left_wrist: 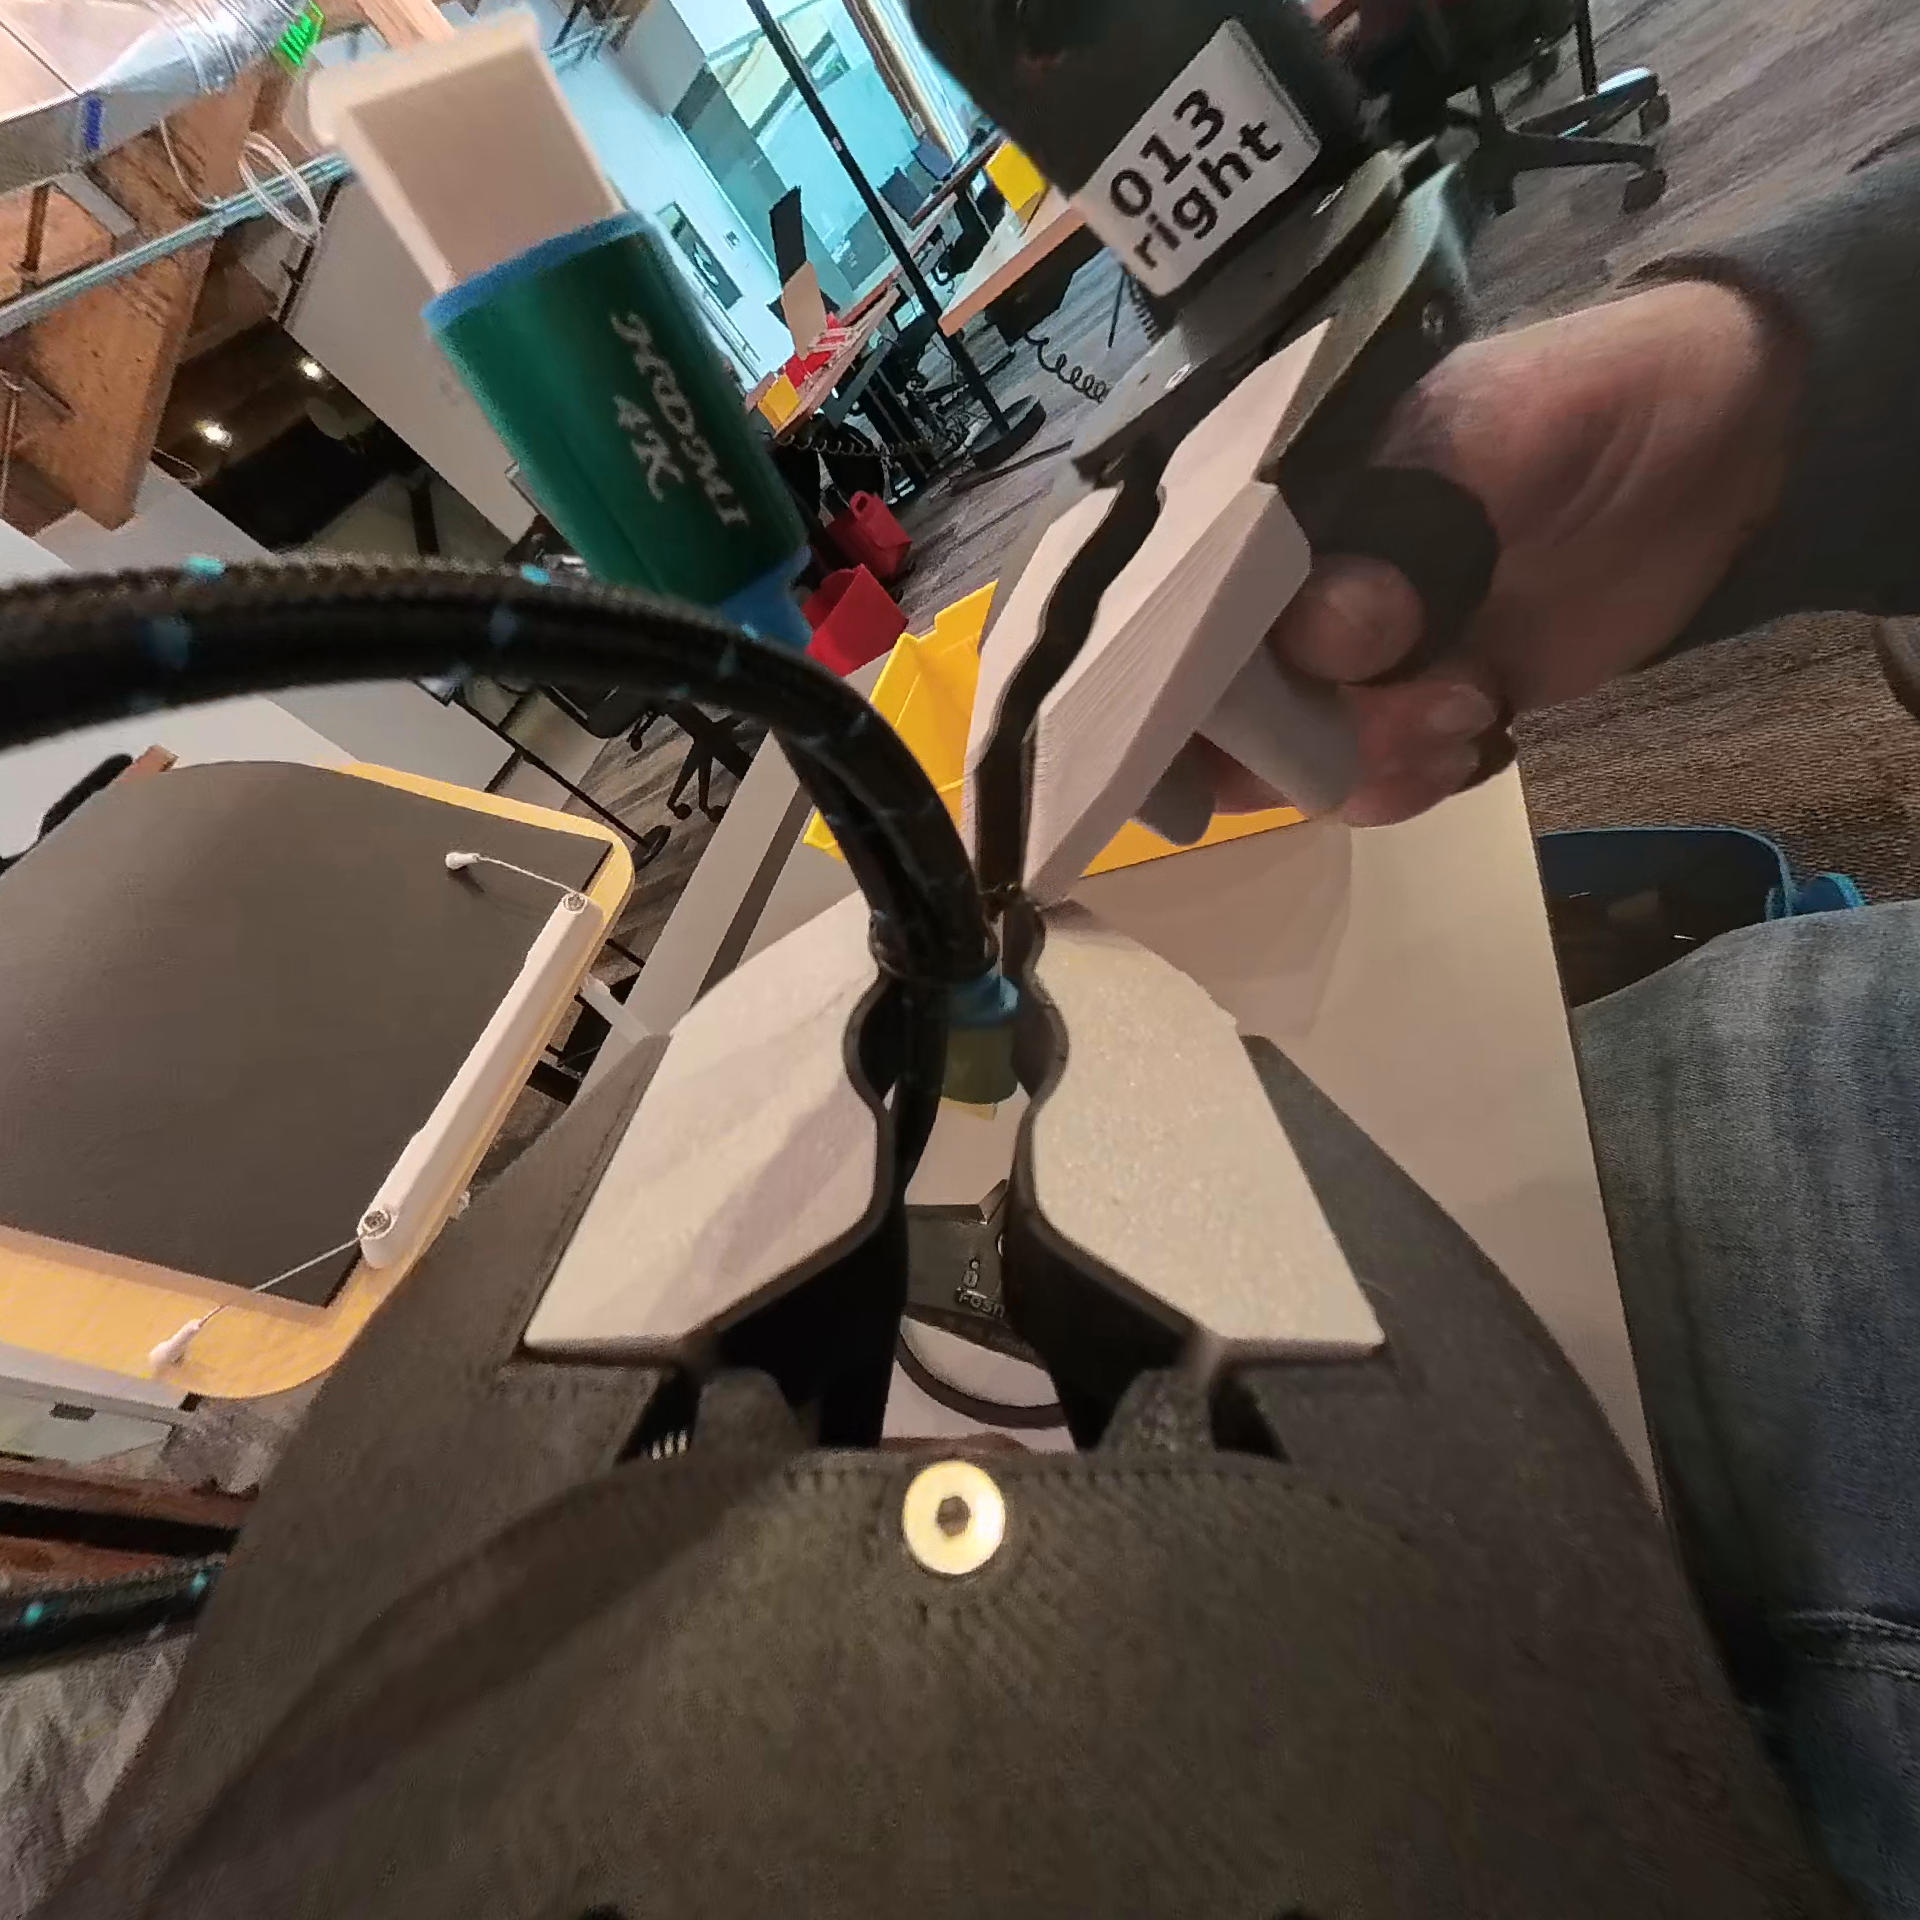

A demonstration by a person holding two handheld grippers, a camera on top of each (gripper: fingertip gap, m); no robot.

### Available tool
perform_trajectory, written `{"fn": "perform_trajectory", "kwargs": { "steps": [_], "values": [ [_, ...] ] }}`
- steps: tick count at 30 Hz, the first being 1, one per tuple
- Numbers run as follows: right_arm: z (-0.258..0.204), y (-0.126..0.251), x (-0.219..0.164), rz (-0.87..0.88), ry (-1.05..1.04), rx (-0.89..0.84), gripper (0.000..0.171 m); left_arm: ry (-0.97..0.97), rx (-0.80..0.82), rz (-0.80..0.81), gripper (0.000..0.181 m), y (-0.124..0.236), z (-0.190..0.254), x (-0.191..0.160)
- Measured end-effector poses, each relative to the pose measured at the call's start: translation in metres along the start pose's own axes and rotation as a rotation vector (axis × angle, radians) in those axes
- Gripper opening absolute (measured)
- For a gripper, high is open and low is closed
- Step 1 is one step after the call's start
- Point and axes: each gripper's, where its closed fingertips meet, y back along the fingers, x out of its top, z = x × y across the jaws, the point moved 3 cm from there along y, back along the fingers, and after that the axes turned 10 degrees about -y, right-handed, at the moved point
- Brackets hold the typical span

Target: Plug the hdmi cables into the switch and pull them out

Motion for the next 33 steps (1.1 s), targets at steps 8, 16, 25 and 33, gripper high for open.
{"fn": "perform_trajectory", "kwargs": {
  "steps": [8, 16, 25, 33],
  "values": [
    [-0.003, 0.003, 0.002, 0.025, -0.034, 0.048, 0.0, -0.014, -0.006, 0.01, 0.017, -0.001, 0.002, 0.004],
    [-0.012, 0.007, 0.008, -0.027, 0.286, -0.114, 0.0, 0.004, 0.001, 0.001, 0.017, -0.002, 0.001, 0.002],
    [-0.017, 0.004, 0.013, 0.015, 0.143, -0.095, 0.0, 0.016, 0.037, 0.028, 0.018, 0.001, -0.005, 0.008],
    [-0.028, -0.007, -0.001, 0.314, -0.784, 0.37, 0.0, -0.316, 0.251, -0.078, 0.018, 0.008, -0.016, 0.009]
  ]
}}
